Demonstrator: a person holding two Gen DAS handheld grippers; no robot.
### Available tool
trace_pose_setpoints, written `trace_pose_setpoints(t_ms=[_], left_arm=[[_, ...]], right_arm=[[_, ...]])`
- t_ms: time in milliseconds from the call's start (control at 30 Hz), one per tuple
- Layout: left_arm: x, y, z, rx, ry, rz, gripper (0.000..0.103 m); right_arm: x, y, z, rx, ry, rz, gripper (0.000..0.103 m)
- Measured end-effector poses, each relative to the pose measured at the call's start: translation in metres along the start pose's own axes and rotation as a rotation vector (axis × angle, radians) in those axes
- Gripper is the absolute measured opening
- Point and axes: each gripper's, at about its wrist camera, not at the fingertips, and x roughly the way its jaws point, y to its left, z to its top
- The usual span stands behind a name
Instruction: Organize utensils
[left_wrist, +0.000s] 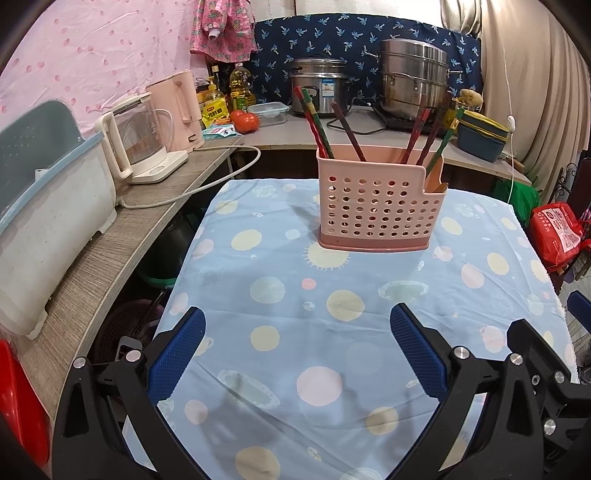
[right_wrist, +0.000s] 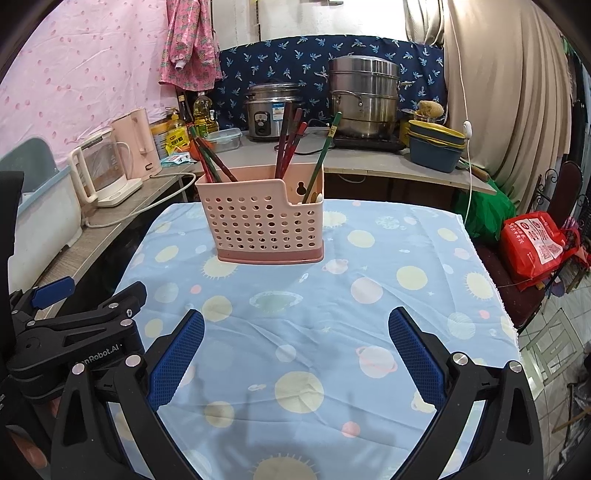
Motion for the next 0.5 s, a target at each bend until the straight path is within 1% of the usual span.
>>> trace_pose_setpoints(t_ms=[500], left_arm=[[0.0017, 0.0008, -0.0014, 0.002, 0.007, -0.008, 0.096]], right_arm=[[0.0002, 0.0019, -0.0007, 0.001, 0.002, 0.000, 0.096]])
